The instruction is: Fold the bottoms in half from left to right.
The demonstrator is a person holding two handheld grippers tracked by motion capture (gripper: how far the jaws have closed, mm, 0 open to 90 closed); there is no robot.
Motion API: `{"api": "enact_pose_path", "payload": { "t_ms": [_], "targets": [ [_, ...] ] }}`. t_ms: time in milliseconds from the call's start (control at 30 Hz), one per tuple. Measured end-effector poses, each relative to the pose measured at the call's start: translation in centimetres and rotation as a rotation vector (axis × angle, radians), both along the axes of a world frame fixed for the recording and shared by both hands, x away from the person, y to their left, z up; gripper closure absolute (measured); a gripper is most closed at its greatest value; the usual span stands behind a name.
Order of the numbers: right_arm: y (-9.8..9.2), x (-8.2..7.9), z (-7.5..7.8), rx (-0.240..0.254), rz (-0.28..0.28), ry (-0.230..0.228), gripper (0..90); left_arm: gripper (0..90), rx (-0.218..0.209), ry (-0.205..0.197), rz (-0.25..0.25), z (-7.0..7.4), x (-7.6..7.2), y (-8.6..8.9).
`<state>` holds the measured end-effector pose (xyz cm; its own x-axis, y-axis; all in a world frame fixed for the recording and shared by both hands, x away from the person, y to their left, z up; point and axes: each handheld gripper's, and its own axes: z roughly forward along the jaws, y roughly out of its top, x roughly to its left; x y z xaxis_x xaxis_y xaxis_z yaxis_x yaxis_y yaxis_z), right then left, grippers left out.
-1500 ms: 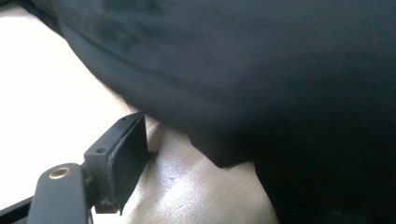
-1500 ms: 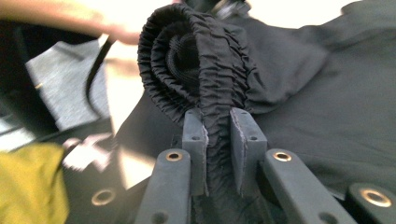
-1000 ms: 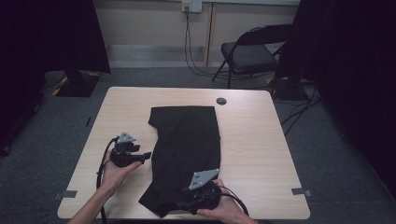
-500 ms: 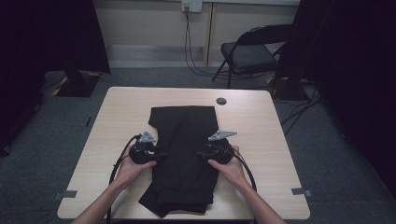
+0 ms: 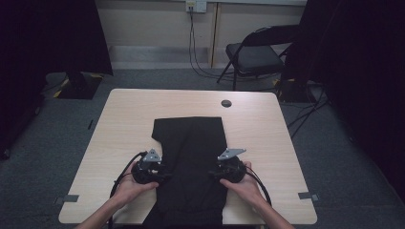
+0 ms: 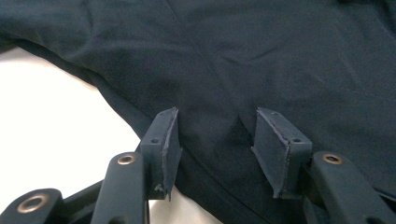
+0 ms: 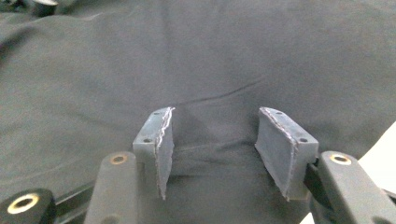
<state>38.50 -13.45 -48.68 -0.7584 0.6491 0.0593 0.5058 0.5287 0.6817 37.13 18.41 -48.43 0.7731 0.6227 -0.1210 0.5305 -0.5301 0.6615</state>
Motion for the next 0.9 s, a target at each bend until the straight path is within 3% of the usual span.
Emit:
{"api": "enact_pose_path", "payload": {
  "t_ms": [67,100,167,267,333,367,400,467,500,567,633,733,767,833,900],
  "targets": [
    [-0.3,-1.1,0.1,-0.005,0.011,0.017,45.6,48.3,-0.028,0.050,0.008,0.2,-0.3,0.4],
    [-0.5,-1.8,0.2,-0.003,0.027,0.019,45.6,45.6,-0.025,0.043,0.003,0.5,-0.3,0.6],
    [-1.0,-2.2,0.3,0.024,0.036,0.027,43.8,44.0,-0.073,0.003,0.038,1.4,0.5,1.2],
    [-1.6,-1.1,1.4,0.068,0.008,-0.004,37.8,39.8,-0.108,-0.038,0.111,2.7,2.8,2.2],
    [-1.9,0.5,2.5,0.109,-0.028,-0.033,35.4,38.1,-0.135,-0.063,0.167,3.2,4.4,2.7],
    [-2.0,1.4,3.0,0.119,-0.043,-0.047,33.4,36.9,-0.135,-0.063,0.167,3.2,4.4,2.7],
    [-2.1,3.1,3.6,0.127,-0.061,-0.063,31.7,35.7,-0.115,-0.067,0.203,3.3,6.6,3.1],
    [-2.2,5.0,4.1,0.130,-0.082,-0.095,27.6,34.3,-0.095,-0.059,0.224,3.2,8.2,3.2],
    [-2.2,5.8,4.2,0.135,-0.086,-0.106,26.6,33.6,-0.122,-0.068,0.241,3.2,9.0,3.4],
    [-2.3,8.1,4.2,0.142,-0.123,-0.118,24.4,32.1,-0.148,-0.048,0.269,3.0,10.6,3.6],
    [-2.4,10.5,3.5,0.125,-0.180,-0.097,22.6,29.9,-0.122,-0.042,0.278,2.5,11.8,3.4],
    [-2.3,12.7,2.3,0.093,-0.227,-0.060,24.3,27.5,-0.066,-0.040,0.299,1.8,13.2,3.1],
    [-2.3,13.1,1.8,0.099,-0.232,-0.051,25.6,26.2,-0.066,-0.040,0.299,1.8,13.2,3.1],
    [-1.8,13.9,0.5,0.060,-0.235,-0.022,23.4,26.3,-0.093,-0.041,0.319,1.0,14.0,2.7],
    [-1.5,14.4,-0.2,0.048,-0.247,-0.024,23.2,27.2,-0.067,-0.049,0.320,0.5,14.5,2.6]
  ]
}}
